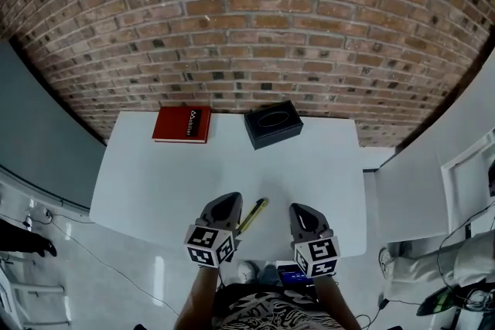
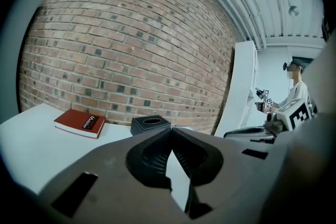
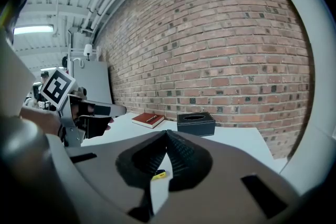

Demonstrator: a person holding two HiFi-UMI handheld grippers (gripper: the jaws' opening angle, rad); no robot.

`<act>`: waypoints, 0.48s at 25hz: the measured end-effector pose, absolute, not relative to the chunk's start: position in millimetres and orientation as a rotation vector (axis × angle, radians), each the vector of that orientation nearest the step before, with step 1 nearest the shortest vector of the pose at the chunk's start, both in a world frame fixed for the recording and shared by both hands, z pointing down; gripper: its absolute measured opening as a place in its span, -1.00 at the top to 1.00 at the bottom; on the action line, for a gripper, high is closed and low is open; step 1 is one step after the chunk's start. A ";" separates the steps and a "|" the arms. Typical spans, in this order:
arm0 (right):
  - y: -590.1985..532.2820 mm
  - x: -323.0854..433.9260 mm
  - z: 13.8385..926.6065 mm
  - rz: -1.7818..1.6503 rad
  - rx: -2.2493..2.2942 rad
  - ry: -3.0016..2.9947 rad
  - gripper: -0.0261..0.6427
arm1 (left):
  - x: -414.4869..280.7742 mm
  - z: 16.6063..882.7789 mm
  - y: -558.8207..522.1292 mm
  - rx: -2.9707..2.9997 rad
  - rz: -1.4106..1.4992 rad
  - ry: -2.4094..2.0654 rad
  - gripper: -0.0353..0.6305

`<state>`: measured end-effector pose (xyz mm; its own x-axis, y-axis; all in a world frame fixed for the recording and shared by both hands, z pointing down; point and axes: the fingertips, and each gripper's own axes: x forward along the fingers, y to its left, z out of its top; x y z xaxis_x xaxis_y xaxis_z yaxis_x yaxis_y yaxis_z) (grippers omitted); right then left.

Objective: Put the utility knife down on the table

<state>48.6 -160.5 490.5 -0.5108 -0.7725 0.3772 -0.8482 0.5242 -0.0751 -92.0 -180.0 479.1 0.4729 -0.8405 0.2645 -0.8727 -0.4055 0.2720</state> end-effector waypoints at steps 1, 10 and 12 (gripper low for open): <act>-159.4 49.1 489.9 0.361 1.354 -2.469 0.92 | -91.6 478.0 -179.3 2.353 0.111 -1.435 0.85; -157.1 50.1 486.1 0.354 1.365 -2.472 0.92 | -91.6 473.5 -176.8 2.352 0.078 -1.422 0.85; -156.3 50.7 486.8 0.359 1.365 -2.470 0.92 | -91.1 474.4 -175.7 2.352 0.084 -1.421 0.85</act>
<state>50.7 -156.3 486.8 -0.5059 -0.7783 0.3719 -0.8519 0.5184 -0.0741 -91.1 -175.7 474.4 0.4842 -0.8391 0.2480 -0.8625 -0.4100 0.2968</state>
